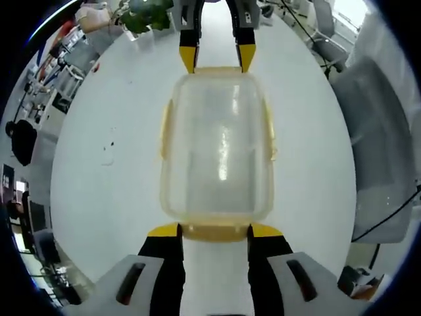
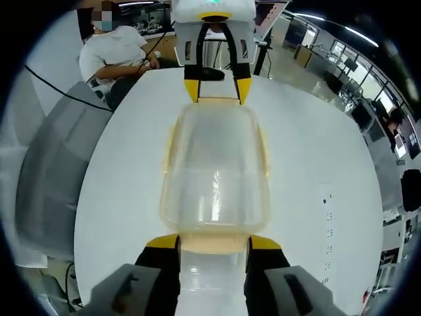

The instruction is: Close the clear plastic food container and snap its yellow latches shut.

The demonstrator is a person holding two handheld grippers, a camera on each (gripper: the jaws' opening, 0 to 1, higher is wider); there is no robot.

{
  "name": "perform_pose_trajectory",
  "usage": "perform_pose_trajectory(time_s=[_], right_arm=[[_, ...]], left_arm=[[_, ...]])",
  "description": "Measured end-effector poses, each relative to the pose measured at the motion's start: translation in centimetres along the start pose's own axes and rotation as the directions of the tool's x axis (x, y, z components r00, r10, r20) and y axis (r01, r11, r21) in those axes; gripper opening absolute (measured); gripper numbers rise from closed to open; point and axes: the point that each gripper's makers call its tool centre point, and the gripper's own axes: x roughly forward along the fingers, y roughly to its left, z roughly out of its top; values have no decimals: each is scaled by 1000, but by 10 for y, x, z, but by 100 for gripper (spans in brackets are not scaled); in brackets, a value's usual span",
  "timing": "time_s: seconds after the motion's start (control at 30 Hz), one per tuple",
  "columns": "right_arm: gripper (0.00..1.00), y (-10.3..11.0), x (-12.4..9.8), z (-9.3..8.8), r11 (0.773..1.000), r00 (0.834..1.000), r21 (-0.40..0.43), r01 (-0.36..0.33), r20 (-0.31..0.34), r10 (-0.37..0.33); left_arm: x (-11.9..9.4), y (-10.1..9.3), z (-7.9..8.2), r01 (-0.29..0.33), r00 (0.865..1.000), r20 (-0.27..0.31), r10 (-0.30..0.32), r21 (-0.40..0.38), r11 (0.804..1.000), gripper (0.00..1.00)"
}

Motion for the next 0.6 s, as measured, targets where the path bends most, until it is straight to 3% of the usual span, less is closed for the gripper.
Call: perform_pose_trajectory(time_s=[0.6], right_arm=[[35,6,-11,-41,1000,1000,5,3,-16,-2]], left_arm=[[17,-7,38,10,1000,16,-10,-1,1000,34]])
